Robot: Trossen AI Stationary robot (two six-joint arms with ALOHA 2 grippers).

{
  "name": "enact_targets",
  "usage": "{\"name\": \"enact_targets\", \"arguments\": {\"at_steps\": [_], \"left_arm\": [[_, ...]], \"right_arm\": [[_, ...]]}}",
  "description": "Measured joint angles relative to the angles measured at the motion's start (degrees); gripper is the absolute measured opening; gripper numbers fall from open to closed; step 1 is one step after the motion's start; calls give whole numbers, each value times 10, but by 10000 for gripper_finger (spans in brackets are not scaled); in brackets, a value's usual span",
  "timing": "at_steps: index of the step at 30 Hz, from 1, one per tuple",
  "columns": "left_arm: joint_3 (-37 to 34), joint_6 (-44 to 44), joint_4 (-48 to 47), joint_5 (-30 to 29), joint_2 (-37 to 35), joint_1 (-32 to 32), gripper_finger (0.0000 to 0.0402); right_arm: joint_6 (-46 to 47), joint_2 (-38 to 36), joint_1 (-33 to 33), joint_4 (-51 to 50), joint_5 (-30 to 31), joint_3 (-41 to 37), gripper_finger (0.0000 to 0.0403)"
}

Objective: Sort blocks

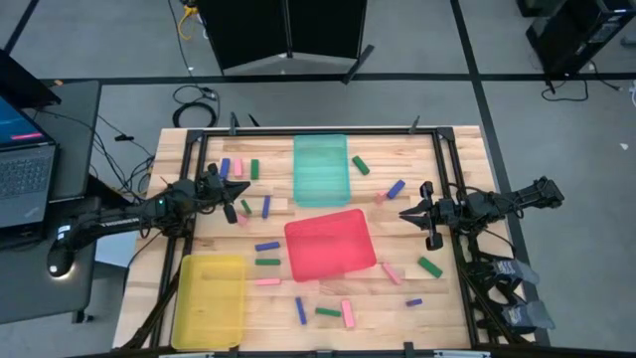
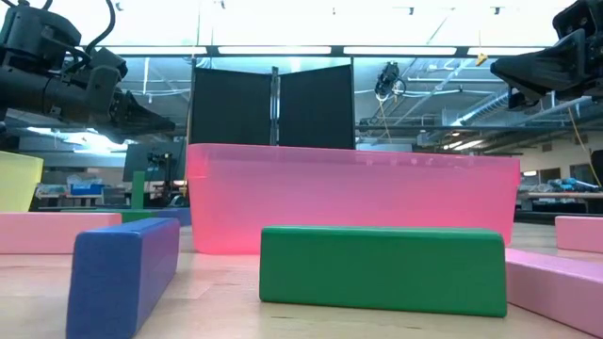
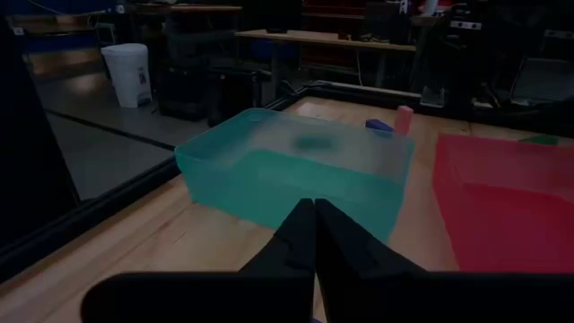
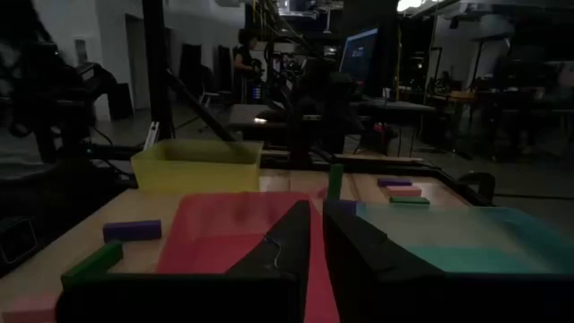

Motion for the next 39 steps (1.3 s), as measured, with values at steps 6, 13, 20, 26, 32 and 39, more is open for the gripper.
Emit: {"name": "enact_targets", "arguments": {"at_steps": [6, 13, 20, 26, 32, 39], "left_arm": [[0, 0, 0, 0, 0, 0, 6], [0, -2, 2, 0, 0, 0, 6], [0, -70, 60, 0, 0, 0, 6], [0, -223, 134, 10, 12, 0, 6], [0, -250, 167, 109, 28, 0, 6], [15, -254, 189, 111, 50, 0, 34]], "right_arm": [[0, 0, 0, 0, 0, 0, 46], [0, 0, 0, 0, 0, 0, 46], [-44, 0, 0, 8, 6, 0, 46], [-90, 0, 0, 100, 7, 0, 46], [-75, 0, -8, 357, 10, 0, 46], [-73, 0, -15, 468, 20, 0, 46]]}}
